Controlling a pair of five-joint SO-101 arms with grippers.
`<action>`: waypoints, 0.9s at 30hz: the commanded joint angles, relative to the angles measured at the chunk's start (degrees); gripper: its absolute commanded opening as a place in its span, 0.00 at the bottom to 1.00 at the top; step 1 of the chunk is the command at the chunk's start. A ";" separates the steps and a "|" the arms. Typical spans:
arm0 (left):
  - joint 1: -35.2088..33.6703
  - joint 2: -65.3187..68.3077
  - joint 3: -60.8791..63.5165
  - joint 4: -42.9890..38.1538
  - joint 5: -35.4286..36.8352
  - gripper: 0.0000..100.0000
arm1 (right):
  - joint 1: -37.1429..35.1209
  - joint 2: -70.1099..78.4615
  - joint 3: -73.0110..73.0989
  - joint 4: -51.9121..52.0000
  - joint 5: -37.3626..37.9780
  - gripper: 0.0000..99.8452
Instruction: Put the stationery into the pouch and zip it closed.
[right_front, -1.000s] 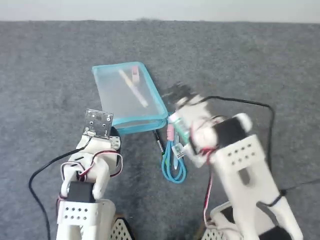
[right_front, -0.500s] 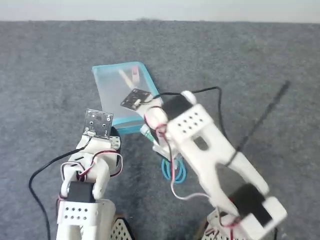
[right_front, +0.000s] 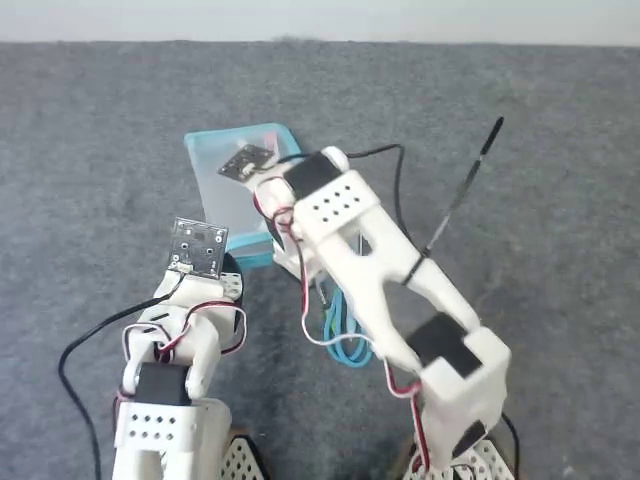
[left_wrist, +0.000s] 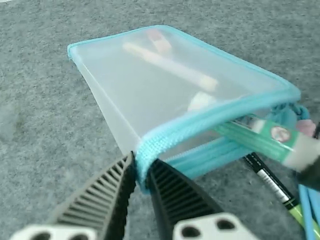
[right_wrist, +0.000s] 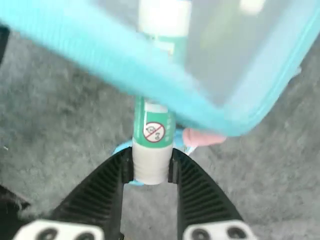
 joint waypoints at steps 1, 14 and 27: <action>0.70 -0.70 -2.68 -0.79 -0.62 0.01 | -0.13 3.30 -11.96 2.33 -3.25 0.01; 0.70 -0.62 -2.33 -0.79 -0.70 0.01 | -0.13 9.54 -27.25 1.71 -8.00 0.23; 0.62 -0.62 -2.15 -0.97 -0.79 0.01 | 7.34 1.89 -35.87 5.23 -10.20 0.24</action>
